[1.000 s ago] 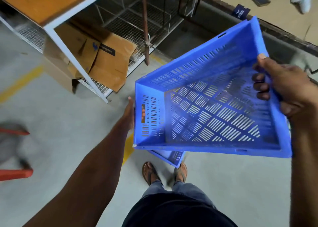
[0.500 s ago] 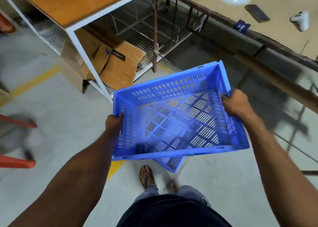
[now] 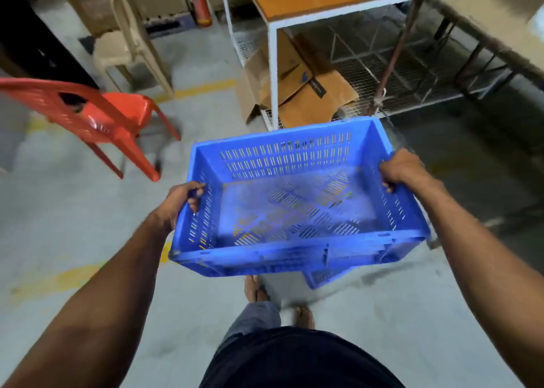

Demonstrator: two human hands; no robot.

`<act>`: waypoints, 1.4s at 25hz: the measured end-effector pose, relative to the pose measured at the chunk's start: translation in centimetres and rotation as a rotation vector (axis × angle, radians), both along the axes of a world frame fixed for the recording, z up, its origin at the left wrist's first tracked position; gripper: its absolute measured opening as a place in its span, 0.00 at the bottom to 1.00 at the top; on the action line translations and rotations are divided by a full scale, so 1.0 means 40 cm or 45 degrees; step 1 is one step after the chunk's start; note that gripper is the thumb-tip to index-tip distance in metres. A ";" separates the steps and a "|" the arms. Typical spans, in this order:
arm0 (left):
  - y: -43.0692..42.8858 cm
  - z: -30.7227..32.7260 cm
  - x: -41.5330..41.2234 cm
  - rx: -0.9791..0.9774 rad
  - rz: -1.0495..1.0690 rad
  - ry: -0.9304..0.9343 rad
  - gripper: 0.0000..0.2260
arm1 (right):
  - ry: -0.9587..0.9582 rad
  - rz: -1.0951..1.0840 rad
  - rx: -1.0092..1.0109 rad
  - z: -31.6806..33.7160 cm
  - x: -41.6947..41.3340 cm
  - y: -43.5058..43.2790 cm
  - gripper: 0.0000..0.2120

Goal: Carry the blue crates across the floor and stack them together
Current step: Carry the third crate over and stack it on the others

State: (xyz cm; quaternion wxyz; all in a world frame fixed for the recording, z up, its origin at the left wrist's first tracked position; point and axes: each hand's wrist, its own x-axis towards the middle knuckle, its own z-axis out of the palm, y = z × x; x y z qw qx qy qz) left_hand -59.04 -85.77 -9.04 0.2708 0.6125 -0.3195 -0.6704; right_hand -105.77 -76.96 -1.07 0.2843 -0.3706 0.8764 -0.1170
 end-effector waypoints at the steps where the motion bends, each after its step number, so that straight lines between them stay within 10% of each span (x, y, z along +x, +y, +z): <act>1: 0.048 0.008 0.059 -0.010 0.093 0.001 0.12 | -0.015 0.063 -0.005 -0.002 0.044 -0.014 0.10; 12: 0.520 0.171 0.752 0.318 0.309 -0.044 0.18 | 0.078 0.865 0.160 0.089 0.734 -0.007 0.10; 24: 1.240 0.196 1.444 -0.421 1.233 -0.590 0.11 | -0.113 1.072 -0.653 0.001 1.707 0.259 0.18; 35: 1.531 0.123 1.993 -0.114 1.586 -0.763 0.10 | -0.259 1.568 -0.491 -0.071 2.593 0.244 0.15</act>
